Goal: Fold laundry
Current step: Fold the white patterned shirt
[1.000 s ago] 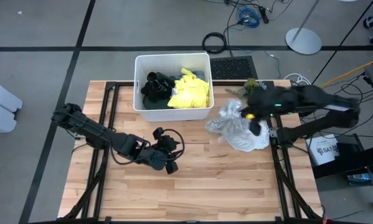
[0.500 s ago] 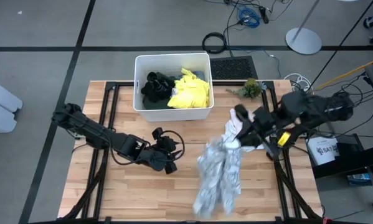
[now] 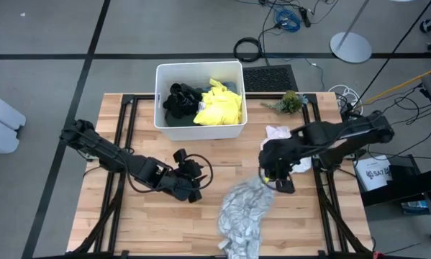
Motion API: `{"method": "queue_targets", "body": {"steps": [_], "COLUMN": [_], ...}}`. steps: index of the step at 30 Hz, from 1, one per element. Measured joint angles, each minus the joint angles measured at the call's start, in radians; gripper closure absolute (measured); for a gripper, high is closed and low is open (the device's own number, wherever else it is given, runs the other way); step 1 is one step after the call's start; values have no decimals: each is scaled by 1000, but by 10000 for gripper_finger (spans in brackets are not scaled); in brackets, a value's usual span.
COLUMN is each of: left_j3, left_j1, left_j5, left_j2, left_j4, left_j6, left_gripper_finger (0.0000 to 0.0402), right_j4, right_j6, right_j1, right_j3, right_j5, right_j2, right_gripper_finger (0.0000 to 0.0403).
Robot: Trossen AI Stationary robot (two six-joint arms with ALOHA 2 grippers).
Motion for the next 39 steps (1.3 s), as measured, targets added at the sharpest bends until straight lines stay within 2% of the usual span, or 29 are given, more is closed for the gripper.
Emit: {"method": "queue_targets", "body": {"steps": [6, 11, 15, 19, 22, 26, 28, 33, 39], "left_j3": [0, 0, 0, 0, 0, 0, 0, 0, 0], "left_j1": [8, 24, 28, 28, 28, 36, 41, 42, 35], "left_j5": [-13, -8, -3, 2, 2, 3, 3, 4, 96], "left_j2": [0, 0, 0, 0, 0, 0, 0, 8, 68], "left_j4": [7, 59, 66, 65, 65, 67, 74, 81, 103], "left_j6": [0, 1, 0, 0, 3, 22, 26, -5, -26], "left_gripper_finger": [238, 238, 238, 238, 238, 238, 238, 238, 238], "right_j4": [-232, -238, -257, -357, -388, -268, -139, 207, 317], "right_j6": [121, 182, 257, 368, 389, 374, 334, 257, 360], "right_j1": [13, 36, 48, 93, 130, 159, 157, 141, 123], "right_j3": [0, 0, 0, 0, 0, -19, -56, -199, -405], "right_j5": [32, 128, 118, 75, 124, 392, 458, 454, 412], "right_j2": [48, 59, 60, 60, 60, 58, 59, 60, 60], "right_gripper_finger": [394, 376, 339, 287, 253, 229, 226, 229, 231]}}
